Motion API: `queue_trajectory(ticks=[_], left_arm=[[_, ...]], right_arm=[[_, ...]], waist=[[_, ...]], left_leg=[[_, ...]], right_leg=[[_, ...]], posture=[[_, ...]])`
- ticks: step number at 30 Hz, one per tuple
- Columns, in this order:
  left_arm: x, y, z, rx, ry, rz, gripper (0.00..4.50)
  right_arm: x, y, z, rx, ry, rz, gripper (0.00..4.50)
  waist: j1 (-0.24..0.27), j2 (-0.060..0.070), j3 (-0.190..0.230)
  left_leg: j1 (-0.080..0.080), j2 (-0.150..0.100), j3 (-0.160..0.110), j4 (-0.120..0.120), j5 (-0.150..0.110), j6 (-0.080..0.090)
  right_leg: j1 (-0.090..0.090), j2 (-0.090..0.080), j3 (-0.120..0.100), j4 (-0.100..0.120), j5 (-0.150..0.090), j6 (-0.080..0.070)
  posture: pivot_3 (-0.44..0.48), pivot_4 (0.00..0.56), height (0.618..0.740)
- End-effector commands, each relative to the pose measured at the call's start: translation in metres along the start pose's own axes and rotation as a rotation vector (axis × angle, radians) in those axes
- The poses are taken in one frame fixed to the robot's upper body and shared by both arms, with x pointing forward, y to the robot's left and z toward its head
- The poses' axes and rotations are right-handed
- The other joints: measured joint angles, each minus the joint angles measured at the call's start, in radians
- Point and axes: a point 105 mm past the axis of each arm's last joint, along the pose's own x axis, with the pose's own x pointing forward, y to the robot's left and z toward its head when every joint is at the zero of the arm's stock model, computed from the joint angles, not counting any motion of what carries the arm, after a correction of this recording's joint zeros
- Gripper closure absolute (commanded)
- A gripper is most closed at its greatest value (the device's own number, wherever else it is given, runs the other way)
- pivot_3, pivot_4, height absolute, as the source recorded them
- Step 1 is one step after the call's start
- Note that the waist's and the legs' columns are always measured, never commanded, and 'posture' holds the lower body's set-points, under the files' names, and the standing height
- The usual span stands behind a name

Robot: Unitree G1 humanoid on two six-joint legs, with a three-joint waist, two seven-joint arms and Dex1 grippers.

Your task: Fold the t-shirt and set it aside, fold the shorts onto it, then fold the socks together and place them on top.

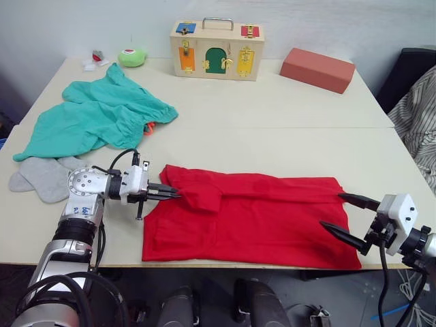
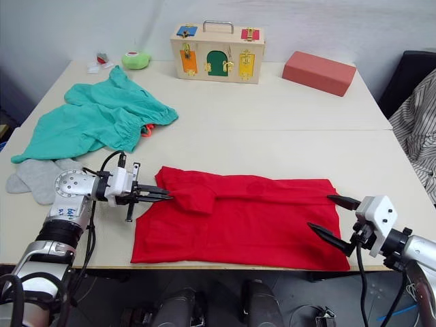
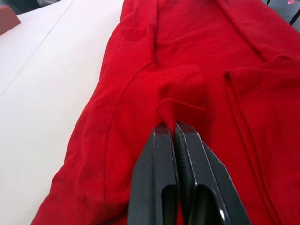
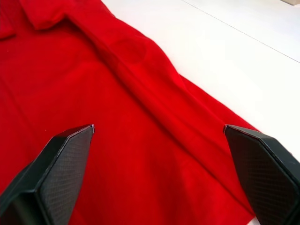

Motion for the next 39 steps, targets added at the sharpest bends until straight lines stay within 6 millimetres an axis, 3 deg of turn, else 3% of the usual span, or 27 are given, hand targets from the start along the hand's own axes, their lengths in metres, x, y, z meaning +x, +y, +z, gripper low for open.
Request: queue_trajectory(ticks=[1,6,9,13,17,21,24,27,28,31,36,39], left_arm=[[-0.003,-0.008,0.003,0.0,0.004,-0.088,4.49],[-0.003,-0.016,0.0,-0.065,0.015,-0.111,4.49],[-0.009,-0.013,-0.002,-0.083,0.039,-0.058,3.81],[-0.023,-0.013,-0.002,-0.113,0.062,-0.029,2.54],[-0.041,-0.01,0.007,-0.212,0.062,0.007,1.26],[-0.039,0.013,0.048,-0.44,-0.164,0.123,0.0],[-0.018,0.018,0.066,-0.481,-0.264,0.147,0.0],[0.018,0.021,0.063,-0.453,-0.255,0.229,0.0],[0.028,0.018,0.061,-0.443,-0.25,0.228,0.0],[0.06,0.019,0.037,-0.32,-0.101,0.307,0.61],[0.088,0.025,0.029,-0.282,-0.098,0.391,2.24],[0.094,0.024,0.02,-0.285,-0.081,0.432,3.28]], right_arm=[[0.001,-0.001,0.003,-0.014,-0.022,-0.004,0.0],[0.001,0.0,0.001,-0.009,-0.012,0.005,0.0],[0.001,0.001,0.0,0.004,-0.004,0.017,0.0],[0.002,0.006,0.005,0.033,-0.019,0.056,0.0],[0.003,0.011,0.025,0.096,-0.077,0.112,0.96],[0.024,0.015,0.05,0.106,-0.173,0.109,2.37],[0.054,0.025,0.055,0.059,-0.182,0.086,3.41],[0.097,0.039,0.062,0.004,-0.202,0.048,4.48],[0.108,0.04,0.062,-0.002,-0.207,0.023,4.48],[0.142,0.051,0.062,-0.031,-0.208,0.011,4.5],[0.172,0.057,0.053,-0.071,-0.172,-0.019,4.5],[0.181,0.062,0.043,-0.087,-0.151,-0.018,4.5]], waist=[[0.0,0.0,0.0],[-0.003,0.0,0.0],[-0.002,0.0,0.0],[-0.002,0.0,0.0],[-0.002,0.0,0.0],[-0.003,0.0,0.0],[0.0,0.0,0.0],[0.001,0.0,0.0],[-0.001,0.0,0.0],[-0.003,0.0,0.0],[-0.002,0.0,0.0],[-0.002,0.0,0.0]], left_leg=[[0.0,0.0,0.0,0.0,0.0,0.0],[0.0,0.0,0.0,0.0,0.0,0.0],[0.0,0.0,-0.001,0.0,0.0,0.0],[0.0,0.0,-0.001,0.0,0.0,0.0],[0.0,0.001,-0.002,0.0,0.0,0.0],[0.0,0.001,-0.002,0.0,0.0,0.0],[0.0,0.001,-0.005,0.0,-0.001,-0.001],[0.002,0.0,-0.008,0.0,-0.001,-0.002],[0.001,0.0,-0.008,0.0,-0.001,-0.002],[0.001,0.0,-0.006,0.0,0.0,-0.003],[0.001,0.0,-0.006,0.0,0.0,-0.004],[0.0,0.0,-0.006,0.0,0.0,-0.003]], right_leg=[[0.0,0.0,0.0,0.0,0.0,0.0],[0.0,0.0,0.0,0.0,0.0,0.0],[0.0,0.0,0.0,0.0,0.0,0.0],[0.0,0.0,0.0,0.0,0.0,0.0],[0.0,0.0,0.0,0.0,0.0,-0.001],[0.0,0.0,0.0,0.0,0.0,-0.001],[0.003,-0.001,-0.001,-0.001,0.0,-0.001],[0.008,-0.001,-0.003,-0.004,-0.001,-0.001],[0.007,-0.001,-0.003,-0.003,-0.001,-0.001],[0.006,0.0,-0.003,-0.003,-0.001,-0.001],[0.005,0.001,-0.003,-0.004,-0.001,-0.001],[0.006,0.0,-0.003,-0.004,-0.001,-0.001]], posture=[[0.0,0.15,0.74],[0.0,0.15,0.74],[0.0,0.15,0.74],[0.0,0.15,0.74],[0.0,0.15,0.74],[0.0,0.15,0.74],[0.0,0.15,0.74],[0.0,0.15,0.74],[0.0,0.15,0.74],[0.0,0.15,0.74],[0.0,0.15,0.74],[0.0,0.15,0.74]])
